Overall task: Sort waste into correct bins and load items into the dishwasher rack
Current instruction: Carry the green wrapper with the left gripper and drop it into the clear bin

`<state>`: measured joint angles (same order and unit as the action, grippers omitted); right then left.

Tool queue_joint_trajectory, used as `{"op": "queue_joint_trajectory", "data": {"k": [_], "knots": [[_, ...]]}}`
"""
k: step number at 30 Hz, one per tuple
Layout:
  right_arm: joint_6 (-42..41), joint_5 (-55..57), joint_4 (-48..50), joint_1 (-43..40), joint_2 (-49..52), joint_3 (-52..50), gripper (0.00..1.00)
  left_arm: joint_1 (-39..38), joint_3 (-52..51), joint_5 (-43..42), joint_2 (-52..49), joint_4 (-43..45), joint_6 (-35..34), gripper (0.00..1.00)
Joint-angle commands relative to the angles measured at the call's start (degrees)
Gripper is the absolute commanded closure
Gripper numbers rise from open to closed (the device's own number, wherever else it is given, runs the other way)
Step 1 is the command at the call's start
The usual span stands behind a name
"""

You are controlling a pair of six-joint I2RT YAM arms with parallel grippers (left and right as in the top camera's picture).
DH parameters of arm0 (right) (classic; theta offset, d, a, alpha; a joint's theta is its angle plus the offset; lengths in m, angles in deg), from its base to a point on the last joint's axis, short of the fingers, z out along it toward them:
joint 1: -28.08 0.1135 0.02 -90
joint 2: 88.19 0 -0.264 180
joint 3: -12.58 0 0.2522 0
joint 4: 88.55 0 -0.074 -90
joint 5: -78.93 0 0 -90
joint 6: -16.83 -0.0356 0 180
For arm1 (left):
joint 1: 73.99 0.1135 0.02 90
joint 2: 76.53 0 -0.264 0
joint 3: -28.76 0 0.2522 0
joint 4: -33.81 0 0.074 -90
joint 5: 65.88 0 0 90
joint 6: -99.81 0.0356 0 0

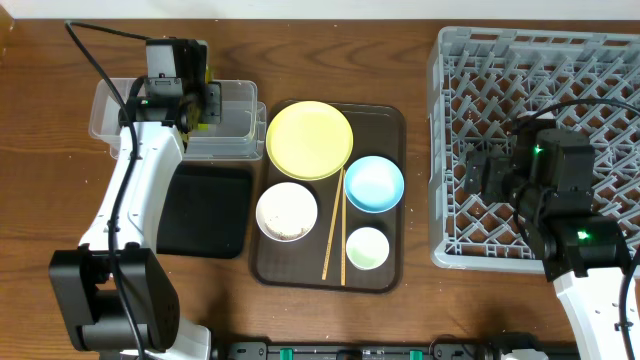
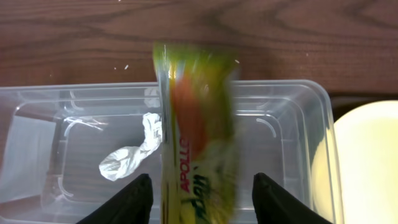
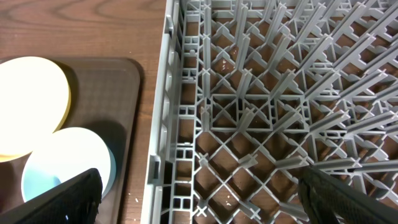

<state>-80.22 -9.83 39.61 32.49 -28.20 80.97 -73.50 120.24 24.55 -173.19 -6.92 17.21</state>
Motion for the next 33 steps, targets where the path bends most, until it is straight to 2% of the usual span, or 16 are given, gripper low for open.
{"op": "queue_joint_trajectory", "data": {"k": [1,6,11,13,16,21,22,26,33], "knots": [[-0.59,-0.15,0.09,-0.26,-0.09,1.18,0.01,-0.33,0.31,0.37,0.0,-0.28,-0.26,0.44],[-0.59,-0.15,0.07,-0.26,-0.09,1.18,0.01,-0.46,0.31,-0.31,0.68,-3.63,-3.85,0.44],[-0.61,-0.15,0.07,-0.26,-0.07,1.18,0.01,-0.76,0.31,-9.7,2.51,-11.89,-6.29,0.44],[-0.59,-0.13,0.11,-0.26,-0.07,1.18,0.01,-1.27,0.31,-10.71,2.99,-15.15,-7.8,0.44],[-0.61,-0.15,0.11,-0.26,-0.07,1.18,0.01,-1.88,0.31,-9.38,3.13,-16.65,-7.91,0.44],[-0.61,-0.15,0.09,-0.26,-0.07,1.18,0.01,-1.86,0.31,-0.76,3.13,-12.09,-7.91,0.48],[-0.61,-0.17,0.07,-0.26,-0.07,1.18,0.01,-1.86,0.31,0.74,3.13,-10.4,-7.91,0.51],[-0.61,-0.17,-0.44,-0.26,-0.07,1.18,0.01,-1.79,0.31,2.89,3.04,-4.02,-7.93,0.79],[-0.61,-0.17,-1.46,-0.26,-0.07,1.18,0.01,-1.53,0.28,3.87,0.7,0.04,-7.93,0.81]]}}
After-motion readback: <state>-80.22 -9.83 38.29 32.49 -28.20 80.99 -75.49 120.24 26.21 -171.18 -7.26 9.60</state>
